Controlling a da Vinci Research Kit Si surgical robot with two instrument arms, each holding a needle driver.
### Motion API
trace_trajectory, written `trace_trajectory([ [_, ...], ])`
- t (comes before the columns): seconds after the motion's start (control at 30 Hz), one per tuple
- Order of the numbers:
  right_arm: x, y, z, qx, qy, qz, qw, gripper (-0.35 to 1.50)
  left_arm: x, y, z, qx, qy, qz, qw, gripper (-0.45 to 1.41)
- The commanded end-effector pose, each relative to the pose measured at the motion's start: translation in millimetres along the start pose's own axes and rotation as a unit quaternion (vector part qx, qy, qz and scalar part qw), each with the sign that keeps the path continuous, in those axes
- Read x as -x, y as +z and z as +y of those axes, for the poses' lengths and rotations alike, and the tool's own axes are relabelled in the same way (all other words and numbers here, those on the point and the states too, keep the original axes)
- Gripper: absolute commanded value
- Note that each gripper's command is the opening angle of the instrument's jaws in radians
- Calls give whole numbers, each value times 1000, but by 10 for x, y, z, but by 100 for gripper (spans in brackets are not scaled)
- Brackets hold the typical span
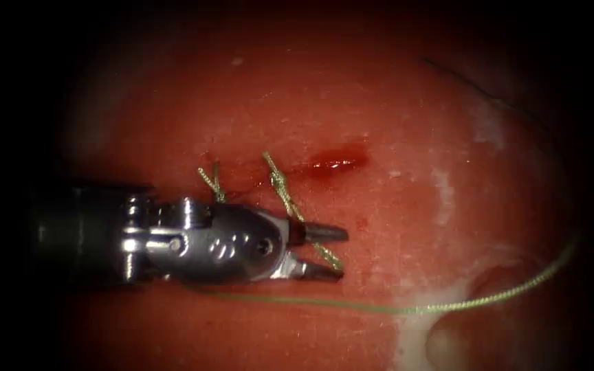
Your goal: Wound Closure
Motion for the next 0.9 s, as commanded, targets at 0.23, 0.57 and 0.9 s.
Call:
trace_trajectory([
  [0.23, -86, -3, 10, 4, -24, 45, 999, 126, 4, 5, 1, 14, 1, 6, 1000, -35],
  [0.57, -145, 84, -25, -77, -36, 50, 995, 123, -8, 4, 6, 11, -18, 2, 1000, 20],
  [0.9, -146, 127, -45, -84, -47, 55, 994, 121, -8, 7, 6, 8, -21, -4, 1000, 10],
])
